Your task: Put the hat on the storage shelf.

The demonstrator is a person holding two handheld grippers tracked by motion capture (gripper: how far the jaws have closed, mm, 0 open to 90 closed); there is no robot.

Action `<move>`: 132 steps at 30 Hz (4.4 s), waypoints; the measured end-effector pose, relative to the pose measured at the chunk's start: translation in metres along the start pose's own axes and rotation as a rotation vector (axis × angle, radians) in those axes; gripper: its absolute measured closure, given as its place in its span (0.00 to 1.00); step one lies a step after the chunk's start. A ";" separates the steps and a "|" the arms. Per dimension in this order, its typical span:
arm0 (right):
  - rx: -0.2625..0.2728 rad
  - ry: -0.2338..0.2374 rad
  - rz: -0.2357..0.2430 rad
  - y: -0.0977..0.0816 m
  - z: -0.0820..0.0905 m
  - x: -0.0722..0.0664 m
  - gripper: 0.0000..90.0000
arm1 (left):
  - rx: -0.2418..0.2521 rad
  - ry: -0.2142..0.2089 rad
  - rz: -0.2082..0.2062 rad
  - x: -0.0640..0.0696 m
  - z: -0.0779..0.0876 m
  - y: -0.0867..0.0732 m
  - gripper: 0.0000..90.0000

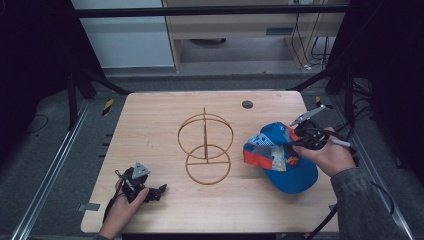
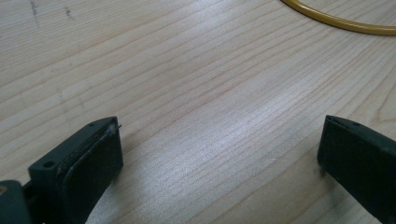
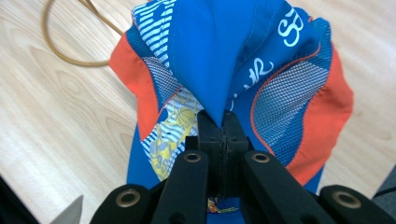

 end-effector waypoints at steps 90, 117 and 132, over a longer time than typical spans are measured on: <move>0.263 0.113 0.315 0.193 0.037 -0.129 1.00 | -0.002 -0.001 -0.005 0.000 0.000 0.000 0.00; 0.181 0.149 0.343 0.198 -0.005 -0.149 0.99 | -0.002 -0.003 -0.006 0.000 0.000 0.000 0.00; 0.172 0.161 0.344 0.195 -0.010 -0.149 0.99 | -0.001 -0.002 -0.006 0.000 0.000 0.000 0.00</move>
Point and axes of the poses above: each handheld gripper's, and its own axes: z roughly backward along the jaws, y roughly out of its top, x roughly to its right, the point moved 2 cm from there along -z, roughly forward along the jaws, and after that the axes turned 2 degrees about y, right-handed, at the moved point
